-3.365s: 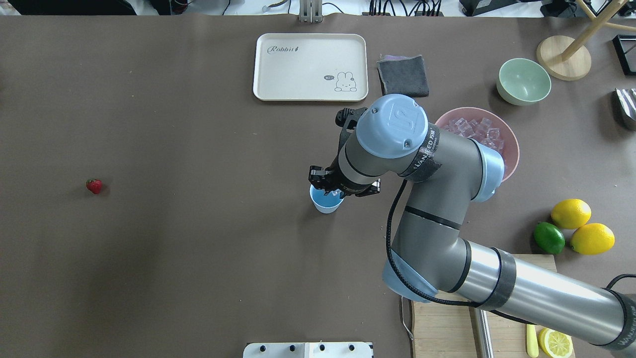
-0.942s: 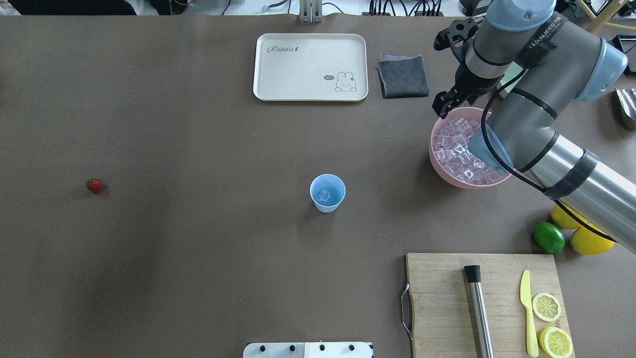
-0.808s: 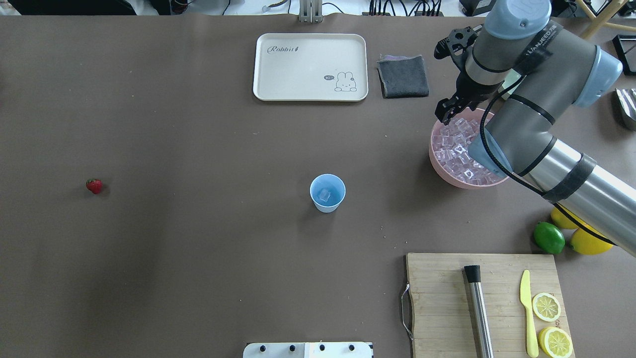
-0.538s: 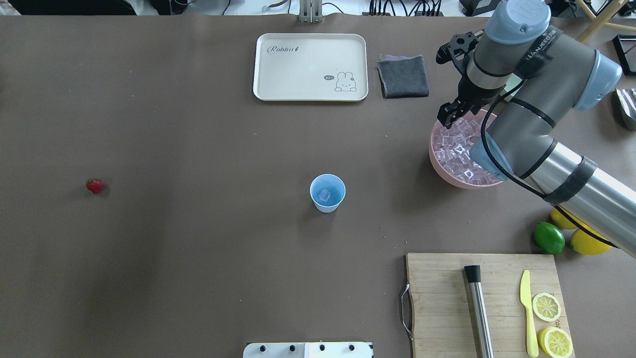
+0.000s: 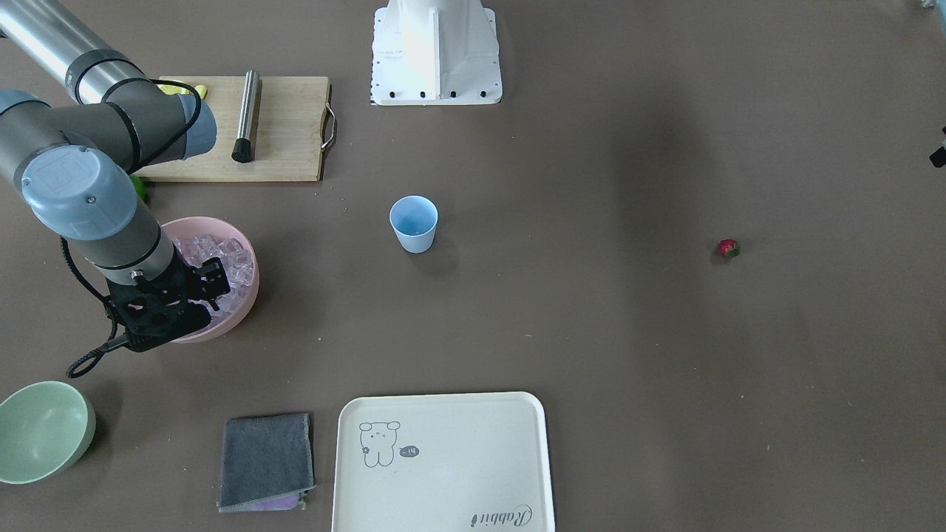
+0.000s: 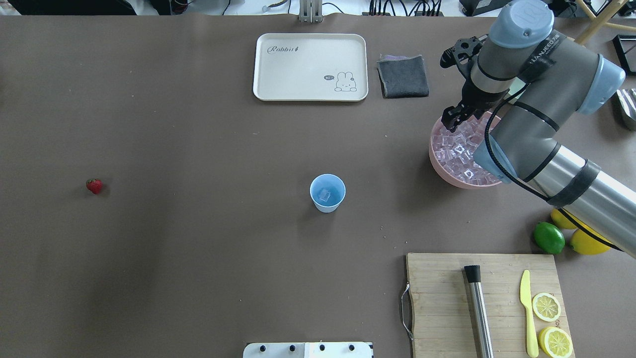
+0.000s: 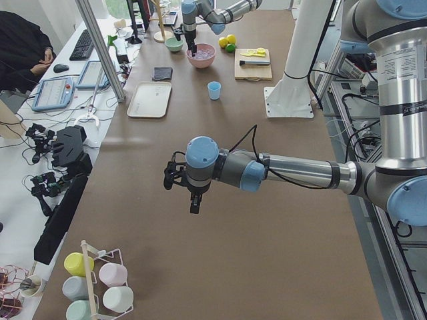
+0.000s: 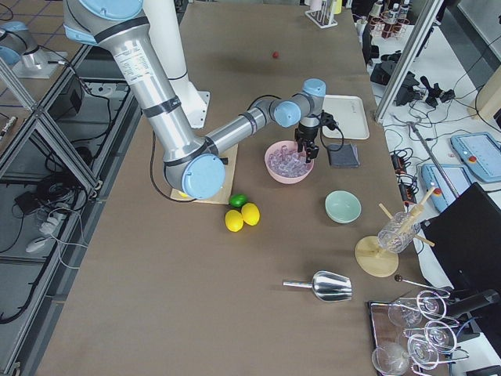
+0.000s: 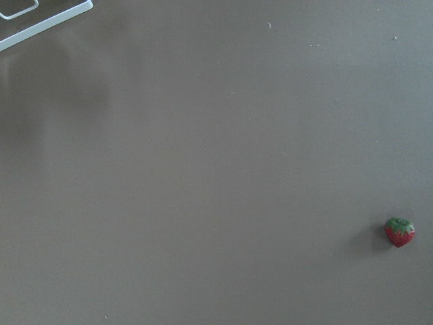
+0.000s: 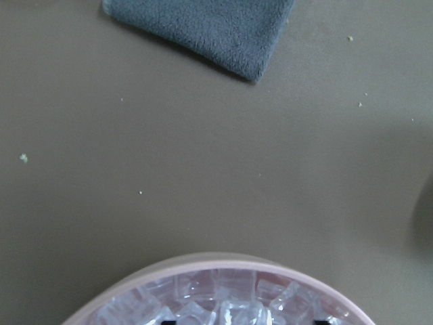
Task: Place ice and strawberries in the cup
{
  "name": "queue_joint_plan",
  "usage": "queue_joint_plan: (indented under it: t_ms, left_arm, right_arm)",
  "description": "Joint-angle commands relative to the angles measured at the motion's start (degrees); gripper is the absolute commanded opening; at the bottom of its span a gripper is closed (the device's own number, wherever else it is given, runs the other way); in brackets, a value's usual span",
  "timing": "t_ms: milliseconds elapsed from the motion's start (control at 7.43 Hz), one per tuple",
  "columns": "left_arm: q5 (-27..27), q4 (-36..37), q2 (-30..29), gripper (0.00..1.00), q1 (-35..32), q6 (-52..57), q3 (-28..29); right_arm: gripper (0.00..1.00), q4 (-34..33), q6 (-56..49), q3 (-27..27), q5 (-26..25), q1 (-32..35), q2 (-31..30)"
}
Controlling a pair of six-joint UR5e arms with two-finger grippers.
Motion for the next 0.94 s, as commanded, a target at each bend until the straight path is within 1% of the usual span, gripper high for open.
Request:
queue_joint_plan:
  t_ms: [0,269,538,673,808]
  left_arm:
    - [0.06,0.09,-0.09,0.98,-0.01,0.04,-0.16]
    - [0.07,0.27,-0.26,0.98,-0.01,-0.05,-0.42]
    - [0.07,0.36,-0.35,0.98,-0.01,-0.05,-0.69]
    - [0.07,0.36,-0.18,0.98,-0.01,-0.05,-0.78]
    - [0.07,0.36,-0.09,0.98,-0.01,-0.05,-0.78]
  right_arm:
    - [0.70,0.00,-0.06,-0.58,-0.06,-0.06,-0.05]
    - [0.70,0.00,0.03,-0.59,0.20,0.03,-0.05]
    - [0.68,0.00,0.12,-0.59,0.20,0.03,-0.31]
    - [0.62,-0.09,0.12,-0.32,0.20,0.03,-0.57]
    - [0.50,-0.09,0.12,-0.15,0.20,0.03,-0.66]
